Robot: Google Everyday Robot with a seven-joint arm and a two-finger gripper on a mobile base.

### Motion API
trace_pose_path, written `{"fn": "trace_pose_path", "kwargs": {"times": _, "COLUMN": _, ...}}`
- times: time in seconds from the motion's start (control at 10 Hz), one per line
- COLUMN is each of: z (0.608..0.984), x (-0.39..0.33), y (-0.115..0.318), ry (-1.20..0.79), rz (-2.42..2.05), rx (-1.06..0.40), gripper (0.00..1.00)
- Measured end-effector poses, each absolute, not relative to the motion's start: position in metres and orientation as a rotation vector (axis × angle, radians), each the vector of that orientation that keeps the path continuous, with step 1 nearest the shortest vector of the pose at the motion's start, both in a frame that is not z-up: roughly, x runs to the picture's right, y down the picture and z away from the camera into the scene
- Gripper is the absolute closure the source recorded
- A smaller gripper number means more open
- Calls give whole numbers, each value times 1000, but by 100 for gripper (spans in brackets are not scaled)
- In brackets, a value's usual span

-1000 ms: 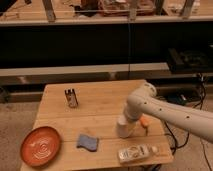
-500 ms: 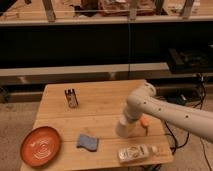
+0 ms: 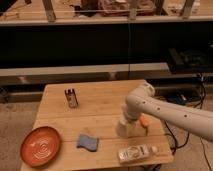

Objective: Place the ceramic cup over the eraser

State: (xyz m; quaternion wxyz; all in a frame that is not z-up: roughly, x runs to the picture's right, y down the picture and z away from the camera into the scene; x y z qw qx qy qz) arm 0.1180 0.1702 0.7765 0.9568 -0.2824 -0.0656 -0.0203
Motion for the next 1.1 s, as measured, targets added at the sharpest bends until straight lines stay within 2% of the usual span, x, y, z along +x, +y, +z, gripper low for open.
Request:
{"fn": "trace_pose_path", "kwargs": {"times": 0.6, "z": 778, "x": 108, "y": 176, "ry": -164, "rz": -51, "rx": -599, "gripper": 20}}
{"fn": "trace_pose_path", "kwargs": {"times": 0.7, "z": 777, "x": 106, "y": 178, "ry": -178, "rz": -60, "rx": -602, "gripper": 23}}
{"fn": "trace_pose_path", "kwargs": {"times": 0.8, "z": 777, "x": 105, "y": 179, "ry": -200, "rz": -66, "rx": -605, "gripper": 27}}
{"fn": "trace_pose_path", "kwargs": {"times": 1.0, "z": 776, "x": 102, "y": 182, "ry": -257, "rz": -87, "rx": -618, "gripper": 50}}
{"fn": "trace_pose_path", "kwargs": {"times": 1.1, "z": 776, "x": 101, "y": 181, "ry": -253, "rz": -94, "rx": -620, "gripper": 58}}
